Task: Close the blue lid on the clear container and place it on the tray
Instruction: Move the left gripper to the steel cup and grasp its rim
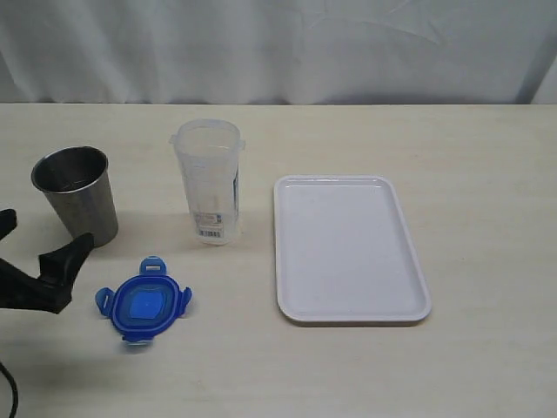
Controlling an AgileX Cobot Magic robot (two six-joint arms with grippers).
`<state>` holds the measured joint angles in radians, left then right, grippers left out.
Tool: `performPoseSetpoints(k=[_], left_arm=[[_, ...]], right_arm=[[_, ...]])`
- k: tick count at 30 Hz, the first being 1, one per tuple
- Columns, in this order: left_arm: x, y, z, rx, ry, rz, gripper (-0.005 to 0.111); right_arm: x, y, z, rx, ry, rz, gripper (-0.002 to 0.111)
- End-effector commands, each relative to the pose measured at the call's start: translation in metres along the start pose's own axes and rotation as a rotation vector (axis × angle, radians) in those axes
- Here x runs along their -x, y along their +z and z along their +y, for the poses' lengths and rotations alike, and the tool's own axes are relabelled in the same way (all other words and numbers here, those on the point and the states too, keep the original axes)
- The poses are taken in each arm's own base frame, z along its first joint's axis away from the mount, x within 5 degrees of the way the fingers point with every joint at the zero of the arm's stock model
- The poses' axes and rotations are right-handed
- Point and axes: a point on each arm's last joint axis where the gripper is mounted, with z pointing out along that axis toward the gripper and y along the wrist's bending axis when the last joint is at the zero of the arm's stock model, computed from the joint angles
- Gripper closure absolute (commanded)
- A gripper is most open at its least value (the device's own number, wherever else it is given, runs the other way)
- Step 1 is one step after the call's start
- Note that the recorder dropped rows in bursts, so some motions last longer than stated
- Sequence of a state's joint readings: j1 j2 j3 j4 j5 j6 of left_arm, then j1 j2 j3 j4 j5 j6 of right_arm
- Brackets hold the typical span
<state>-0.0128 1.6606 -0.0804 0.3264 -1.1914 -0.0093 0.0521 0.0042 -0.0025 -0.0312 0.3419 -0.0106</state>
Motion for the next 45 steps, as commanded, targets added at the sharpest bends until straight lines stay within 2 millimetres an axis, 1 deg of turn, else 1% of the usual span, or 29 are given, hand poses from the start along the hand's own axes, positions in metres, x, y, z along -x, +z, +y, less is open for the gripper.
performPoseSetpoints(k=[1,11,16,21,29,36,38,39,40,41,45], left_arm=[[-0.003,0.02,0.003,-0.032,0.01,0.0,0.01],[-0.01,0.063,0.016,-0.027,0.018,0.006,0.01],[-0.013,0.081,0.027,0.031,-0.001,0.0,0.01],[-0.016,0.091,0.031,0.042,-0.005,0.001,0.01],[-0.02,0.115,0.034,0.004,0.014,-0.014,0.01],[-0.018,0.122,0.036,0.005,0.007,-0.03,0.01],[-0.017,0.123,0.037,0.005,0.01,-0.036,0.016],[-0.017,0.123,0.037,0.005,0.01,-0.038,0.022],[-0.017,0.124,0.037,0.005,0.012,-0.031,0.031],[-0.017,0.126,0.038,0.004,0.014,-0.023,0.038],[-0.02,0.127,0.037,-0.011,0.023,0.017,0.081]], right_arm=[[-0.001,0.0,0.0,-0.005,0.006,-0.002,0.104],[-0.001,0.0,0.0,-0.005,0.006,-0.002,0.104],[-0.001,0.0,0.0,-0.005,0.006,-0.002,0.104],[-0.001,0.0,0.0,-0.005,0.006,-0.002,0.104],[-0.001,0.0,0.0,-0.005,0.006,-0.002,0.104],[-0.001,0.0,0.0,-0.005,0.006,-0.002,0.104],[-0.001,0.0,0.0,-0.005,0.006,-0.002,0.104],[-0.001,0.0,0.0,-0.005,0.006,-0.002,0.104],[-0.001,0.0,0.0,-0.005,0.006,-0.002,0.104],[-0.001,0.0,0.0,-0.005,0.006,-0.002,0.104],[-0.001,0.0,0.0,-0.005,0.006,-0.002,0.104]])
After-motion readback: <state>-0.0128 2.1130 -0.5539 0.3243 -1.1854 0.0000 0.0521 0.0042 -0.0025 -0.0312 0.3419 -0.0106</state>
